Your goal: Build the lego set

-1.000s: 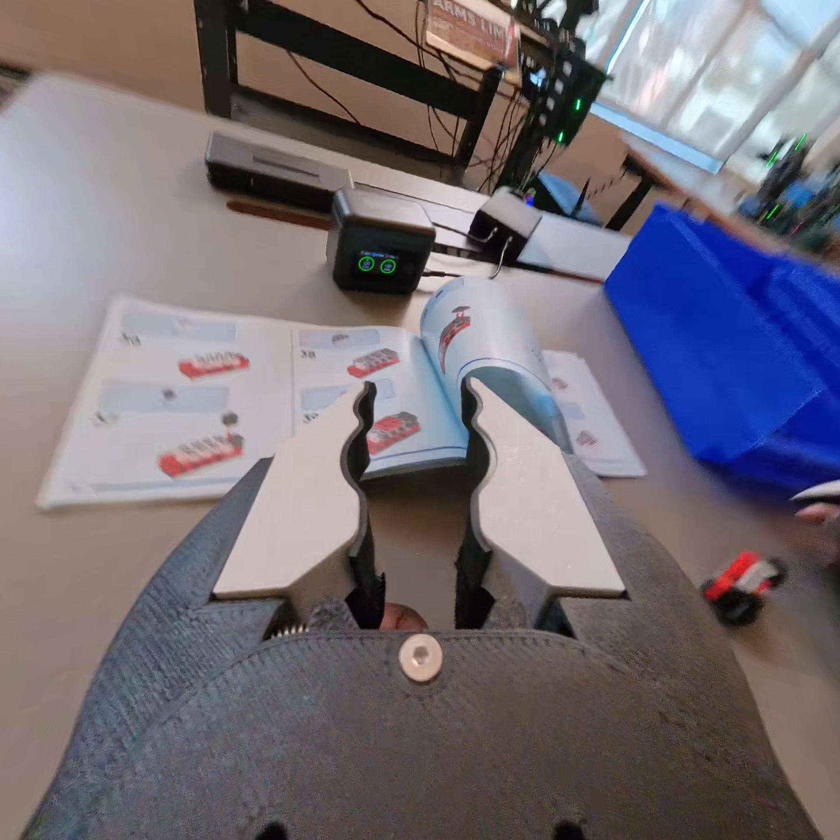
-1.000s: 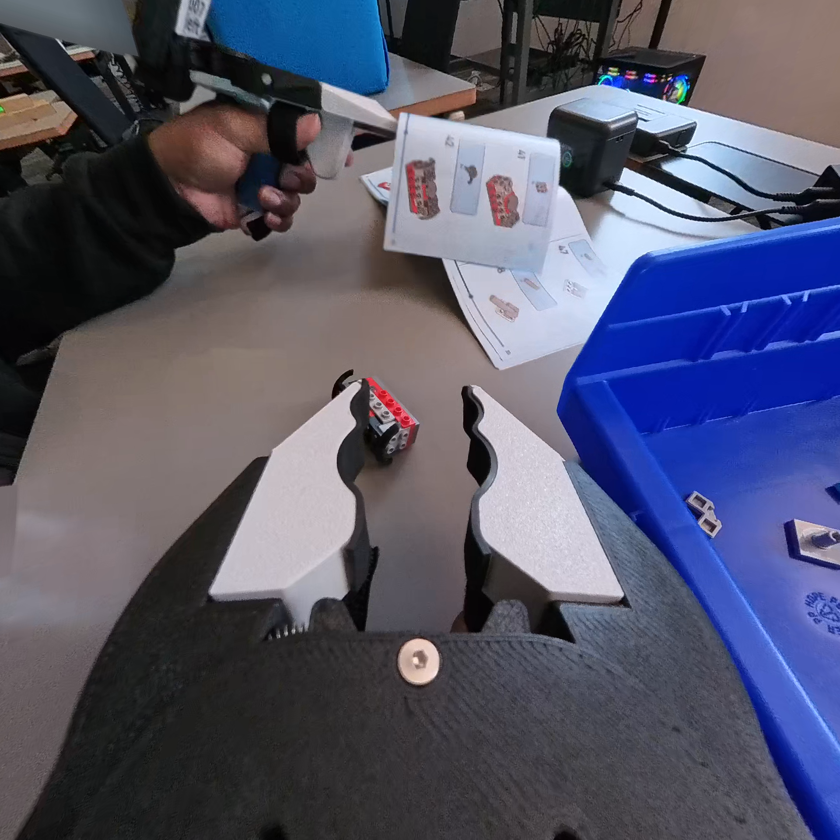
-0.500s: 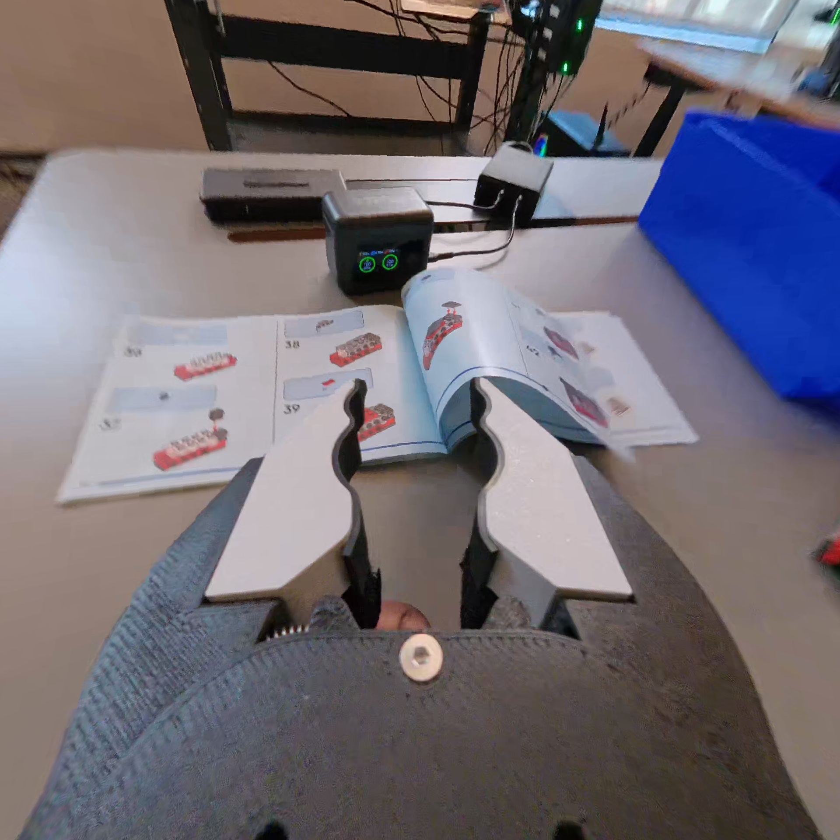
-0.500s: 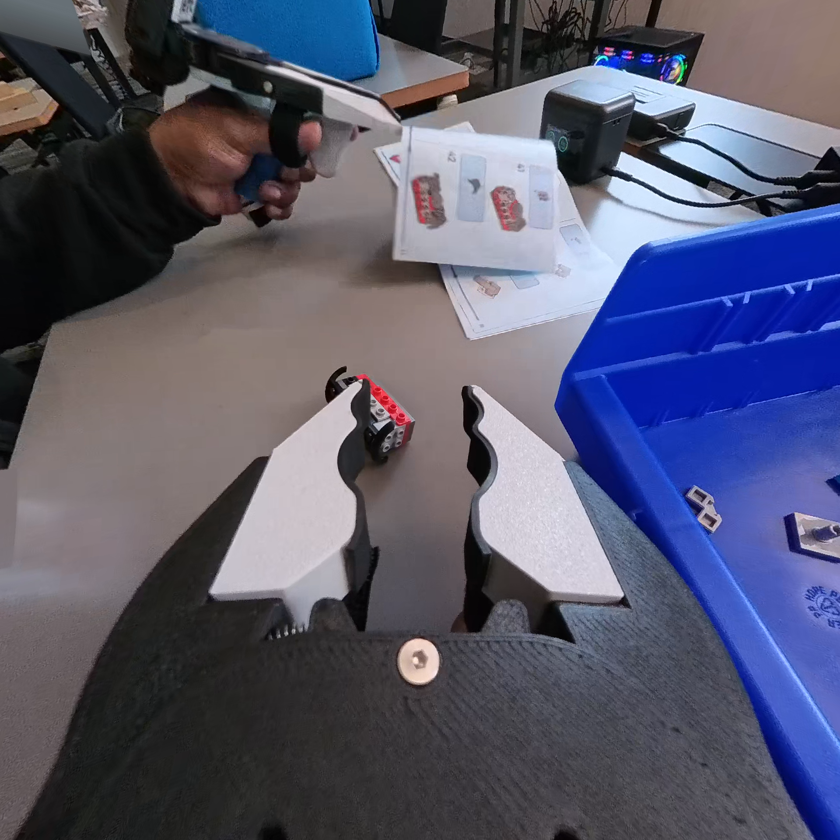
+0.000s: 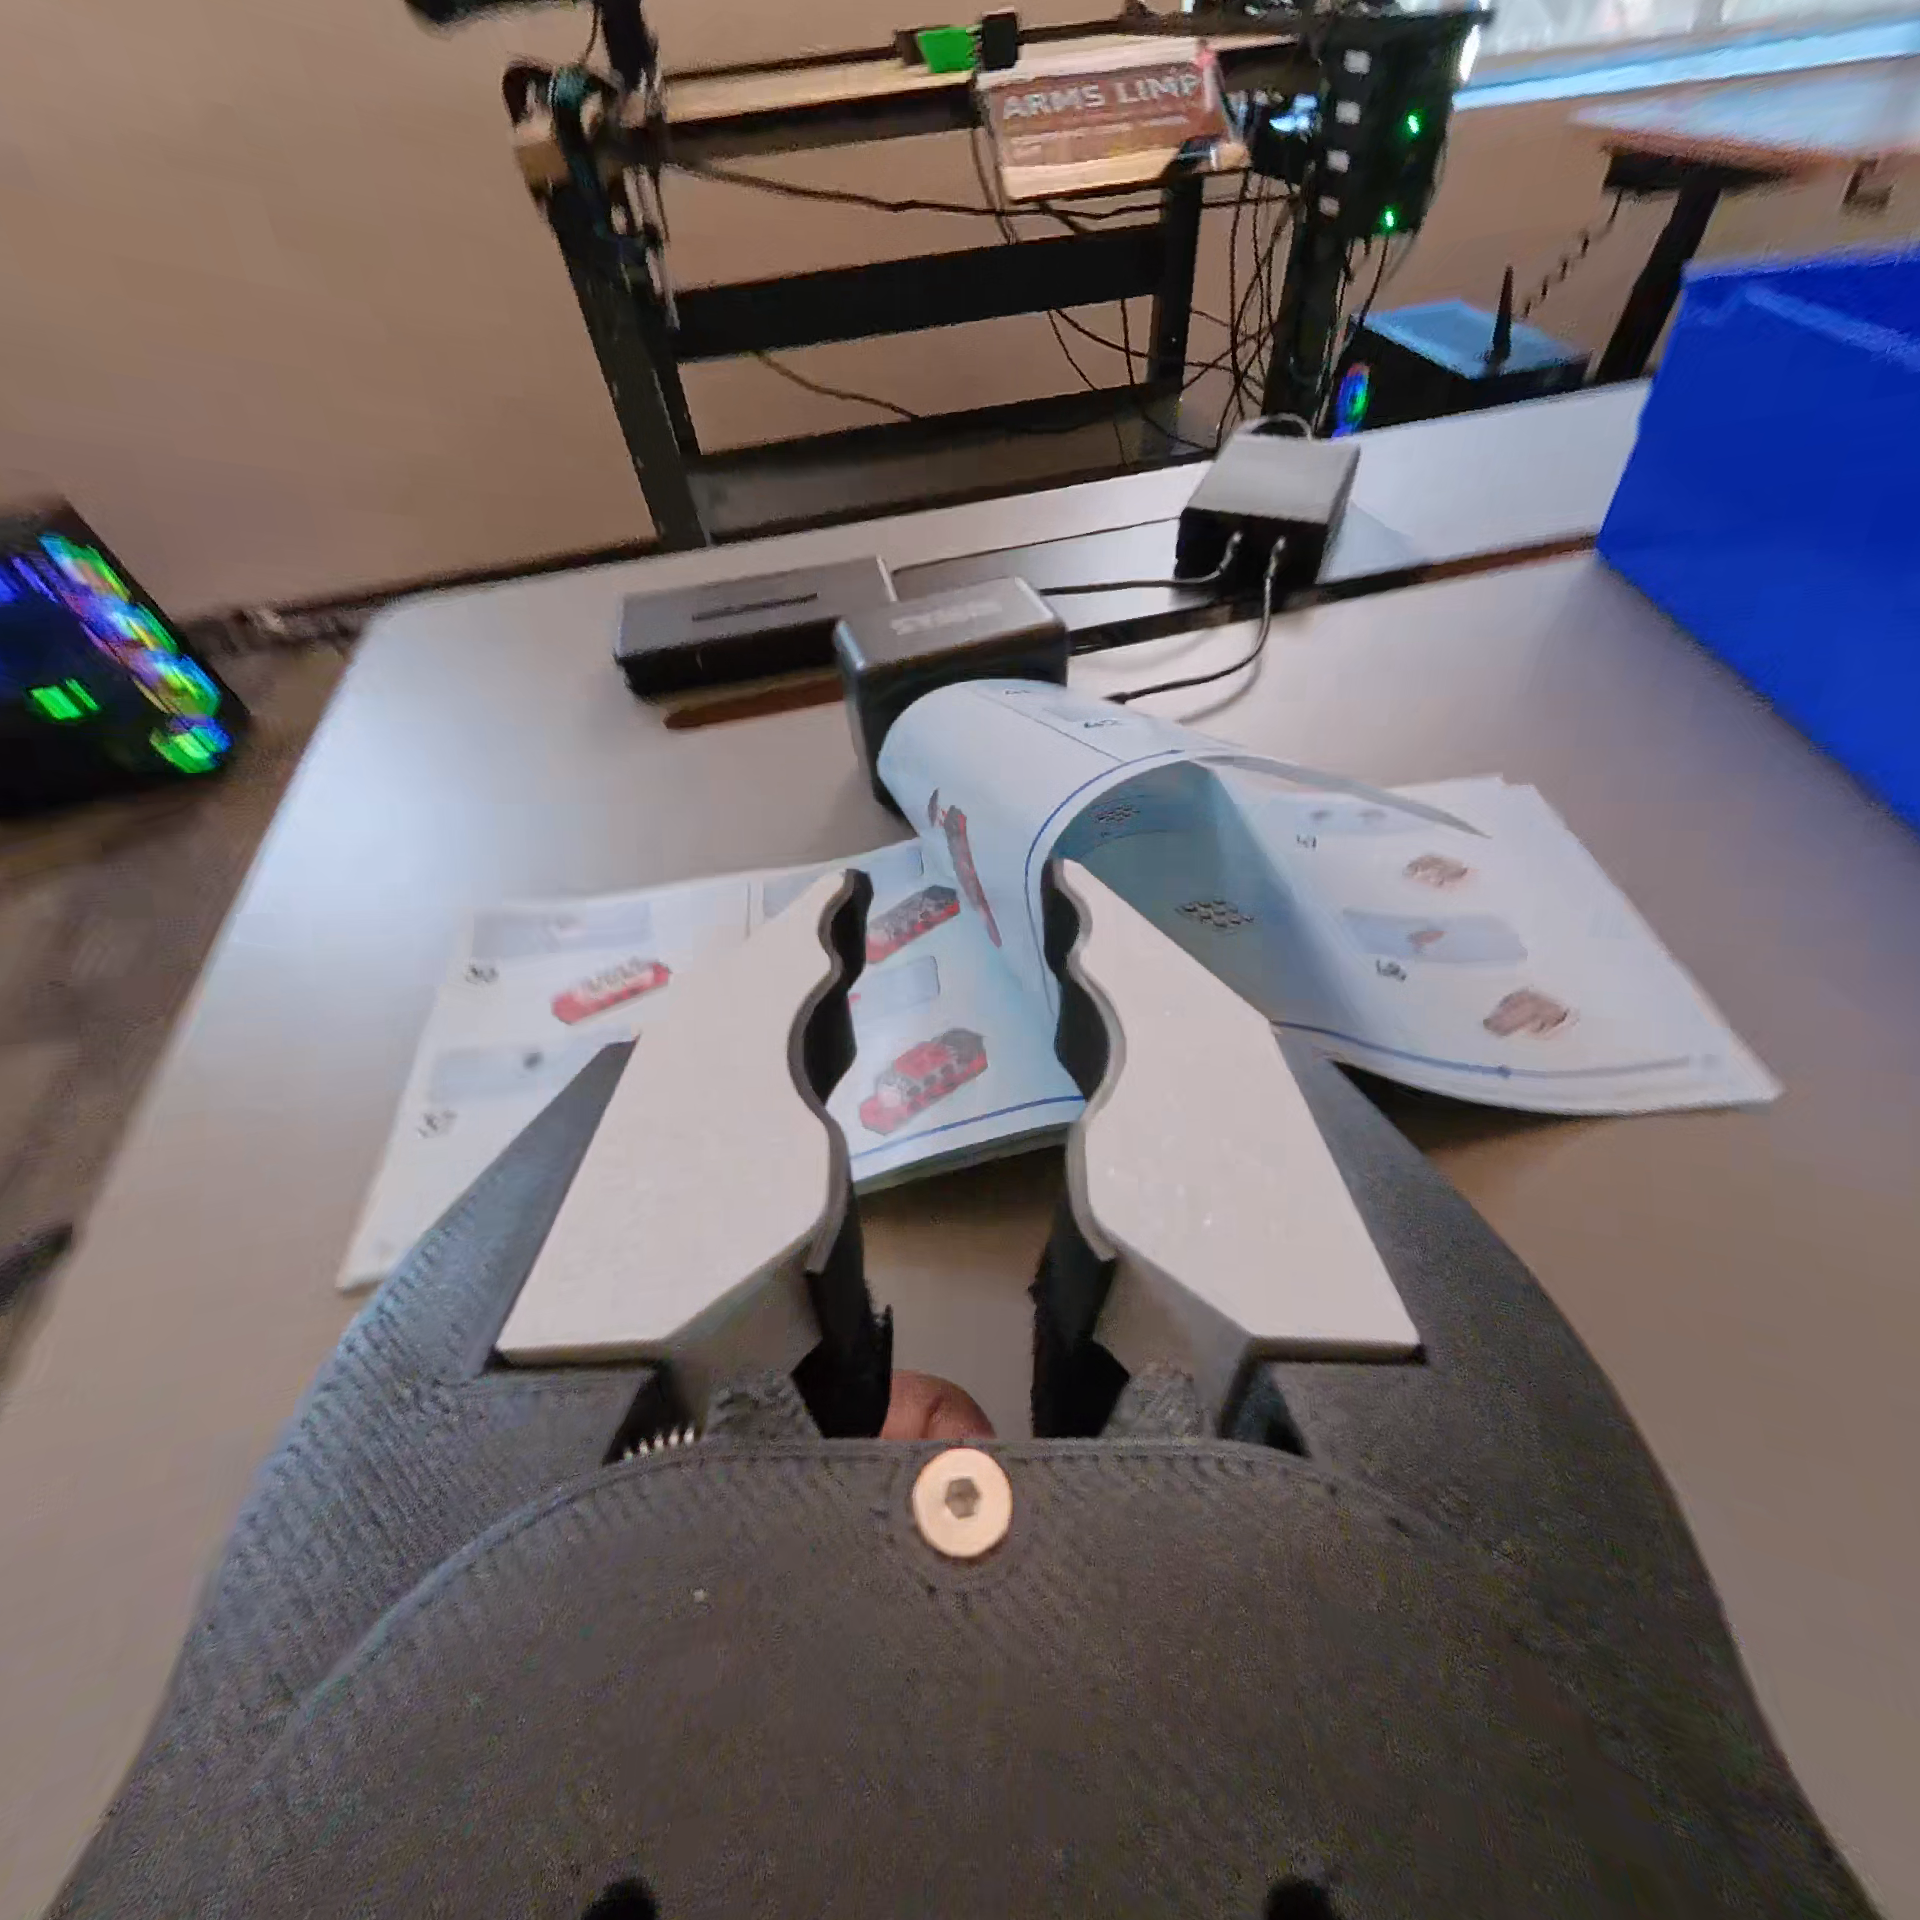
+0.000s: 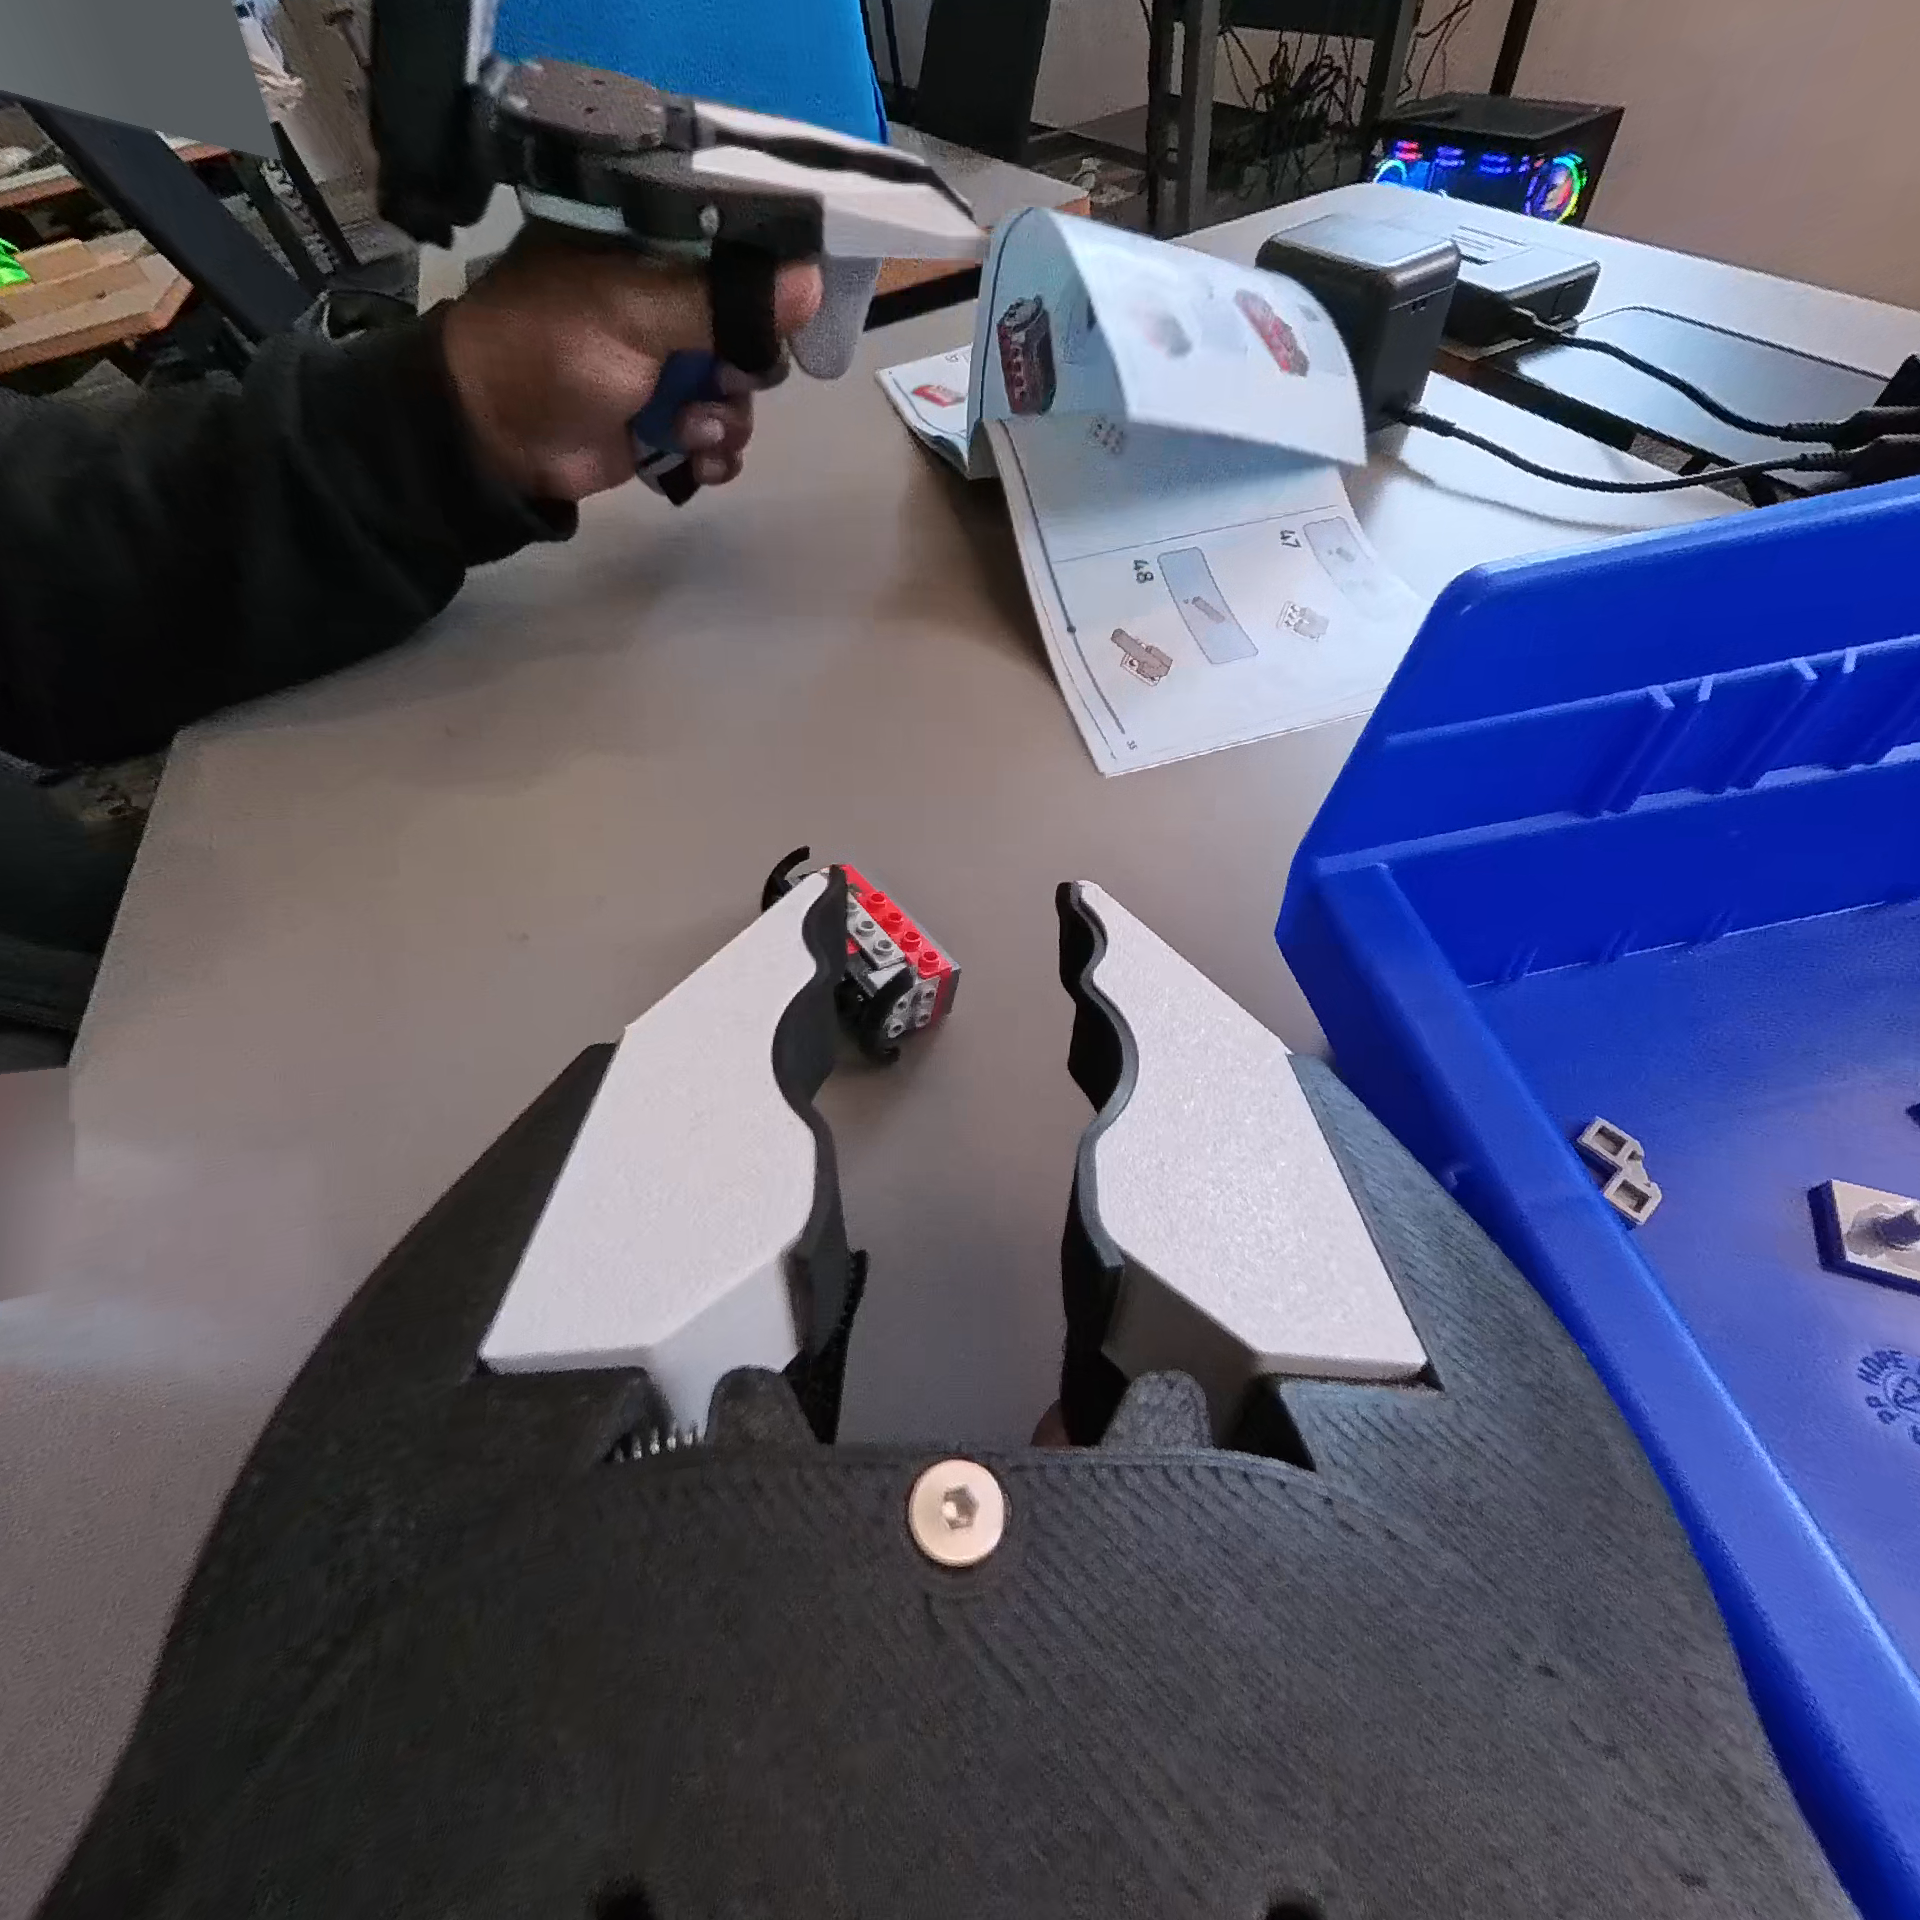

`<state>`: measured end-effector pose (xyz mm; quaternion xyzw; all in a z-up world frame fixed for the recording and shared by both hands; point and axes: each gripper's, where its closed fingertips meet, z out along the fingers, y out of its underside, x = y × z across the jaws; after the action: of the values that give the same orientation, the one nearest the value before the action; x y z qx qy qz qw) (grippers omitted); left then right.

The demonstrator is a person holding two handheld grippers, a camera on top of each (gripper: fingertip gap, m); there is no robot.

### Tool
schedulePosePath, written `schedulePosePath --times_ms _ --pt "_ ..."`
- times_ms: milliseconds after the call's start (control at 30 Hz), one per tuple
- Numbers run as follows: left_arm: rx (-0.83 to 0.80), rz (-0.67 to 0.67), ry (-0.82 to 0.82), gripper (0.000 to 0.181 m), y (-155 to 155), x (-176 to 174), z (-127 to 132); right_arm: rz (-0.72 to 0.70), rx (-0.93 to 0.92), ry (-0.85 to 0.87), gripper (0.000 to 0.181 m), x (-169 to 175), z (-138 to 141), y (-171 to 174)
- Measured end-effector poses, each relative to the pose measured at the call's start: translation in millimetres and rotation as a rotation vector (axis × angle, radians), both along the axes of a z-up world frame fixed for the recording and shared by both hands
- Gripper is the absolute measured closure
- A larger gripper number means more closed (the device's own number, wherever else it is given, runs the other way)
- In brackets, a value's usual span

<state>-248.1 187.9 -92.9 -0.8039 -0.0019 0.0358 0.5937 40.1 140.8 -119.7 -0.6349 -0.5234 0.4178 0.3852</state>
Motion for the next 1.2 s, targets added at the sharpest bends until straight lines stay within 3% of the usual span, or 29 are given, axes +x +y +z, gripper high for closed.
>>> schedulePosePath --times_ms 233,467,667,867,1000,1200 --pt "-0.019 0.077 -0.704 0.157 4 -30 -25 0.010 -0.004 0.009 0.141 1 1 -2" --pt "0.027 0.154 -0.855 0.159 -1 -56 -32 0.011 -0.015 0.015 0.141 2 2 -2" --pt "0.055 0.190 -1.094 0.160 -2 -69 -40 0.009 -0.014 0.010 0.140 2 1 -2" --pt "0.067 0.211 -1.001 0.159 -4 -81 -37 0.007 -0.016 0.006 0.141 2 1 -2" --pt "0.050 0.221 -0.855 0.157 -5 -92 -33 0.006 -0.017 0.006 0.141 2 1 -1" --pt "0.046 0.292 -0.639 0.150 -18 -134 -23 0.006 -0.017 0.009 0.141 2 1 -2"
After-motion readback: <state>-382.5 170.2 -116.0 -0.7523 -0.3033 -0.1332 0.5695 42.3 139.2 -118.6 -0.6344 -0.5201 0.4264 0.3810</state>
